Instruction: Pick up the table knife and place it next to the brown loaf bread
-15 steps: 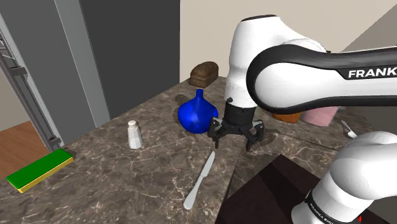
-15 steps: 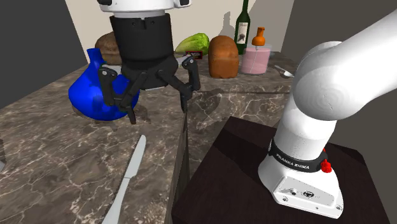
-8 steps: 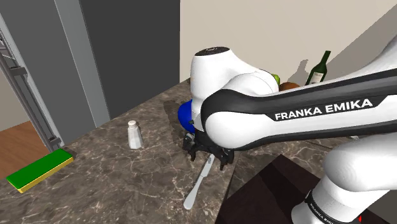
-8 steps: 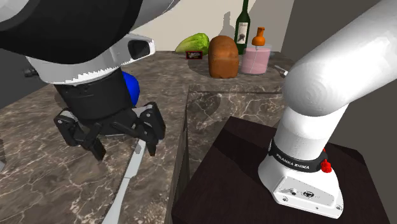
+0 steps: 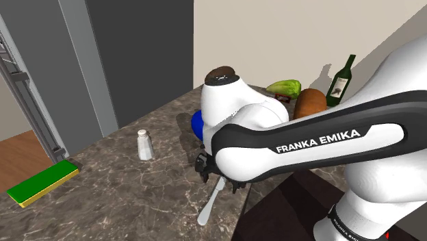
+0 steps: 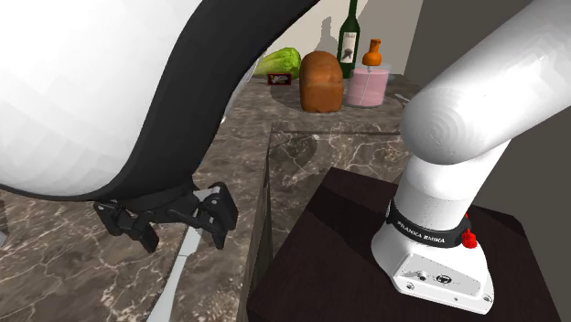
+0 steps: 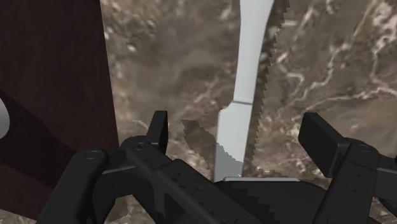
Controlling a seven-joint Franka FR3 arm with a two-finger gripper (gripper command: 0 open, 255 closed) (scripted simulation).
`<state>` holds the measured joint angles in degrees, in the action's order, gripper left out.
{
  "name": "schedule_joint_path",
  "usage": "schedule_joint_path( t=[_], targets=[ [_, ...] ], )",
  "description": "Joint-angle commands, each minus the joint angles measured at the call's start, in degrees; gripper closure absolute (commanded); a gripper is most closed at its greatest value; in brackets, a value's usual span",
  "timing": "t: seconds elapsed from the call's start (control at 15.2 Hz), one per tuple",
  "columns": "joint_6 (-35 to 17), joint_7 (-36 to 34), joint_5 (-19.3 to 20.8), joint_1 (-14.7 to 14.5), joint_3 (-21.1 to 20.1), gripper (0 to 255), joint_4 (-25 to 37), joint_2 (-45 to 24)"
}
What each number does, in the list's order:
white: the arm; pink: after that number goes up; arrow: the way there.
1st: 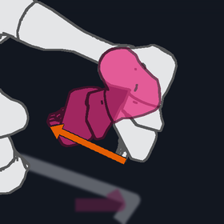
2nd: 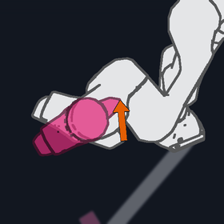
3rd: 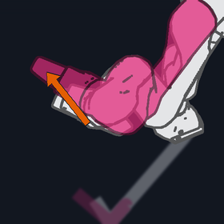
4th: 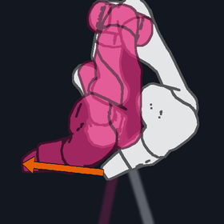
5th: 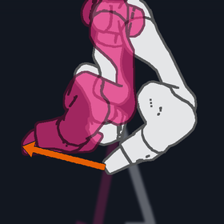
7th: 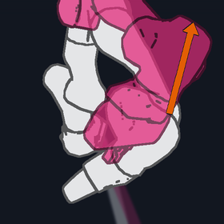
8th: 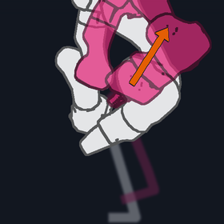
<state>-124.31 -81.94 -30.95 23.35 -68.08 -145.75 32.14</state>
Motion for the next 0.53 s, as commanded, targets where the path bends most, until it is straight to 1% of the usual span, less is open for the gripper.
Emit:
schedule_joint_path(
  t=[0.0,0.4,0.46],
  targets=[
    [-0.8,0.0,0.0,0.4,-0.6,0,-0.3,-0.4],
    [-0.8,0.0,0.0,0.4,-0.6,0,-0.3,-0.4],
    [-0.8,0.0,0.0,0.4,-0.6,255,-0.3,-0.4]
  ],
)
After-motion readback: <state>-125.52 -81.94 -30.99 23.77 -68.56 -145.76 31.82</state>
